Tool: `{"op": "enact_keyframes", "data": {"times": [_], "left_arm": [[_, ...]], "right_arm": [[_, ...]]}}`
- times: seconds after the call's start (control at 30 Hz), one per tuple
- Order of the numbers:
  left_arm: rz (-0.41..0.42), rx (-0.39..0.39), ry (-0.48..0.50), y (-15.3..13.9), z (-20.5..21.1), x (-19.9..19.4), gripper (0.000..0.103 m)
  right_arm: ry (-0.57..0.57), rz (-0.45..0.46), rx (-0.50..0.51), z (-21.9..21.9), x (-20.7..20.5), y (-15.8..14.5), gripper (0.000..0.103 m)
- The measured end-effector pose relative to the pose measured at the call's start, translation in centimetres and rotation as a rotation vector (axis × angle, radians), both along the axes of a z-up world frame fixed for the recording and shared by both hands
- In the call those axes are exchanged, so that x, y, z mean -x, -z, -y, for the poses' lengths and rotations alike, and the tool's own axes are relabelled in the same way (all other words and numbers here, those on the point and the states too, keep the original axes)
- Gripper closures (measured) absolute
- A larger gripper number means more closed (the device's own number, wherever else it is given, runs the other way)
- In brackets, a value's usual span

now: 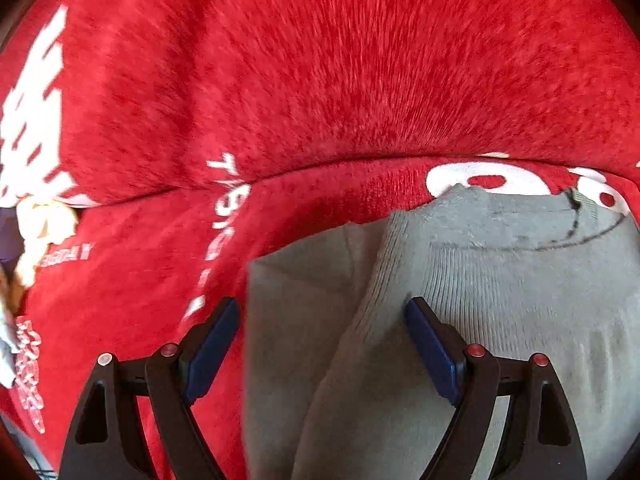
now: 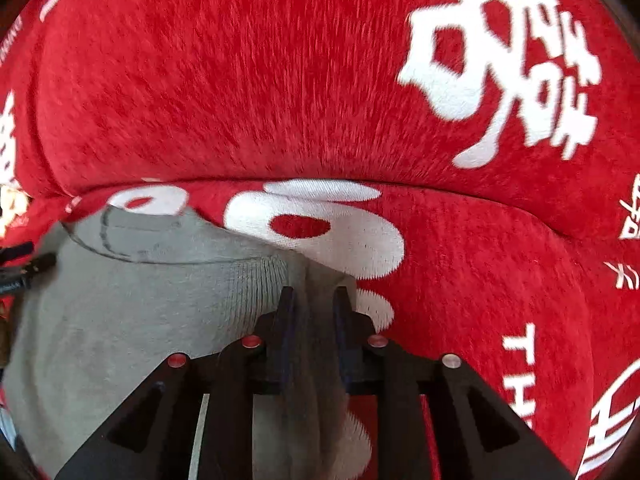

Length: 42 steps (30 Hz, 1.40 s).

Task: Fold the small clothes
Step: 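Release the hem and press the folded sweater flat with both grippers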

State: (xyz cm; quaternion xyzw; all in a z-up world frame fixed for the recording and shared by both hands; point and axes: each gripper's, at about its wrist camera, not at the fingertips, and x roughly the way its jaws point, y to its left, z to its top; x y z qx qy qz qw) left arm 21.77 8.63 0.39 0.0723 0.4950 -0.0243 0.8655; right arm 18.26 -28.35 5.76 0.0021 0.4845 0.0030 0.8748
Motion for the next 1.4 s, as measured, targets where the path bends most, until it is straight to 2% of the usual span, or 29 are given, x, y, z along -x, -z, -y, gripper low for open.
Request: {"op": "enact_keyframes", "data": {"times": [0.1, 0.17, 0.2, 0.33, 0.43, 0.5, 0.6, 0.7, 0.77, 0.93, 1.07, 1.2, 1.33, 1.4], "left_arm": [[0.054, 0.070, 0.035, -2.3, -0.5, 3.8, 0.017], [0.070, 0.136, 0.069, -3.3, -0.3, 6.8, 0.017], [0.073, 0.155, 0.093, -3.4, 0.0, 8.1, 0.017], [0.109, 0.157, 0.182, -3.3, 2.0, 13.0, 0.017], [0.098, 0.088, 0.177, -1.5, 2.2, 14.6, 0.017], [0.066, 0.108, 0.145, -0.3, 1.3, 14.6, 0.017], [0.068, 0.183, 0.106, 0.2, -0.5, 15.3, 0.016], [0.101, 0.158, 0.115, 0.5, -0.5, 16.1, 0.016], [0.098, 0.161, 0.110, 0.1, -0.4, 16.4, 0.016], [0.106, 0.235, 0.071, -2.1, -1.2, 15.5, 0.016], [0.101, 0.257, 0.048, -3.3, -0.1, 12.3, 0.016], [0.008, 0.279, 0.002, -2.1, 1.0, 7.1, 0.016], [-0.074, 0.180, -0.049, 0.9, 1.6, 3.5, 0.016], [-0.060, 0.159, -0.048, 1.2, 1.4, 3.3, 0.016]], "right_arm": [[-0.048, 0.054, -0.011, -1.5, 3.6, -2.6, 0.075], [-0.090, 0.086, -0.053, -3.0, 6.6, -4.0, 0.059], [-0.118, 0.092, -0.075, -3.8, 7.8, -4.4, 0.056], [-0.207, 0.086, -0.075, -7.5, 13.3, -3.4, 0.055], [-0.204, 0.067, -0.010, -8.3, 15.7, -1.7, 0.055], [-0.181, 0.056, 0.026, -7.5, 16.2, -0.4, 0.055], [-0.113, 0.078, -0.010, -5.4, 17.3, -0.1, 0.054], [-0.068, 0.084, -0.046, -3.8, 17.9, 0.4, 0.054], [-0.070, 0.082, -0.033, -4.0, 18.0, 0.0, 0.054], [-0.067, 0.123, -0.068, -4.8, 17.9, -2.1, 0.048], [-0.051, 0.128, -0.067, -5.1, 14.7, -2.5, 0.045], [0.001, 0.066, -0.184, -3.3, 10.1, -2.0, 0.045], [0.040, -0.016, -0.130, -2.7, 6.2, -0.1, 0.045], [0.067, -0.031, -0.140, -1.9, 5.5, 0.8, 0.045]]}}
